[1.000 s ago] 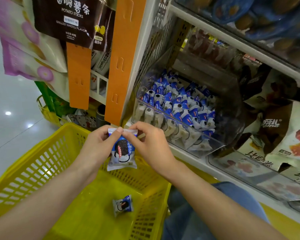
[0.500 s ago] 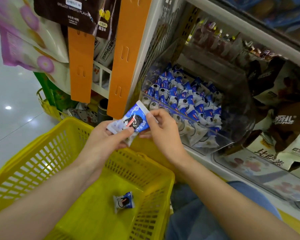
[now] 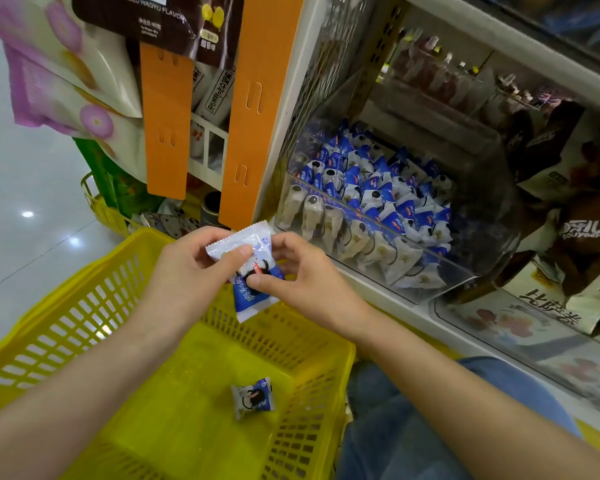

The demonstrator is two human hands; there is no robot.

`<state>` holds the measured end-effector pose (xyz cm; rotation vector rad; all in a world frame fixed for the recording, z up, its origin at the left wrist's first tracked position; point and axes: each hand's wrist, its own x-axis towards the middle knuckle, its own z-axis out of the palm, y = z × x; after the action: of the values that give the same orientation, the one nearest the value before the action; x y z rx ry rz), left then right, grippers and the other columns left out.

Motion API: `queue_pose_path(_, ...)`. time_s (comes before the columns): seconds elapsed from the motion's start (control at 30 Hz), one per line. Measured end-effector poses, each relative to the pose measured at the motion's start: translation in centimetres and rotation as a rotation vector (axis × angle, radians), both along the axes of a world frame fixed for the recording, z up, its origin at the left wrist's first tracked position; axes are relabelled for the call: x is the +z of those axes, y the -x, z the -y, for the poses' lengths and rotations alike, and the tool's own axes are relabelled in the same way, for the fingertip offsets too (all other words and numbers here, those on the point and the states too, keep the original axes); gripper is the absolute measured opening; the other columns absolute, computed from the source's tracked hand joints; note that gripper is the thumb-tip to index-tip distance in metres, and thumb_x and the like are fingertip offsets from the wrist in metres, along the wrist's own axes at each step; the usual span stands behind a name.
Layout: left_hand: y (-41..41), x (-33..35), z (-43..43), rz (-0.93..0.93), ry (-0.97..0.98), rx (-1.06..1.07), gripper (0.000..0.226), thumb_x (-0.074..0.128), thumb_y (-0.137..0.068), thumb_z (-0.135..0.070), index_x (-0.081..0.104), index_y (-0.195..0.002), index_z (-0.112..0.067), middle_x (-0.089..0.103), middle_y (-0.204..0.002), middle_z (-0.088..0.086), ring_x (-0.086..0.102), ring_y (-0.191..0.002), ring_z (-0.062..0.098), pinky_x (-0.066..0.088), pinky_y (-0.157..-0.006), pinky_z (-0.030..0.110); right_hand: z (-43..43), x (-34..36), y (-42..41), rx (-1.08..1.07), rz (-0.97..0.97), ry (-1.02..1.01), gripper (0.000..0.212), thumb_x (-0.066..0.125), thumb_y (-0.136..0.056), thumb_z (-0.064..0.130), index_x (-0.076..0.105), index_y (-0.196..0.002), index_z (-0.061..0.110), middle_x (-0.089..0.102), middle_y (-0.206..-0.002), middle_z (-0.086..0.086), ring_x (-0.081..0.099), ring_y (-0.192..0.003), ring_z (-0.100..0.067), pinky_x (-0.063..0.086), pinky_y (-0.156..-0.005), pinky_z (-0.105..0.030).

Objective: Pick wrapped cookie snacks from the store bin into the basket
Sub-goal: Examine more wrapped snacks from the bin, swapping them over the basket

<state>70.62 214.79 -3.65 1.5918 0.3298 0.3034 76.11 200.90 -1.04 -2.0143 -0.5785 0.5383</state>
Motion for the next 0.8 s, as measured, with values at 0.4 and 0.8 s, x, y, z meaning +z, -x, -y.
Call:
queue_pose_path(0.4, 0.1, 0.1, 0.1, -0.061, 0.019, -0.053, 0.019, 0.056, -0.09, -0.019, 0.063, -0.074, -0.011, 0.065, -0.075, 0.015, 0.059, -0.064, 0.008, 0.048, -0.057, 0.022, 0.1, -0.1, -0.3, -0.006, 0.457, -0.072, 0.007, 0.059, -0.089, 0.017, 0.062, -0.084, 0.013, 0.061, -0.081, 0.002, 0.059, -0.076, -0.01, 0.052, -0.069, -0.033)
queue_pose_path(0.8, -0.7, -0.1, -0.5, -0.297, 0.085, -0.004, 0.024, 0.048, -0.094, -0.032, 0.057, -0.08, -0.015, 0.063, -0.08, 0.005, 0.059, -0.061, 0.014, 0.049, -0.06, 0.026, 0.8, 0.5, -0.7, -0.118, 0.645, -0.198, 0.005, 0.059, -0.089, 0.012, 0.062, -0.093, 0.011, 0.061, -0.088, 0.0, 0.058, -0.079, -0.006, 0.053, -0.067, -0.025)
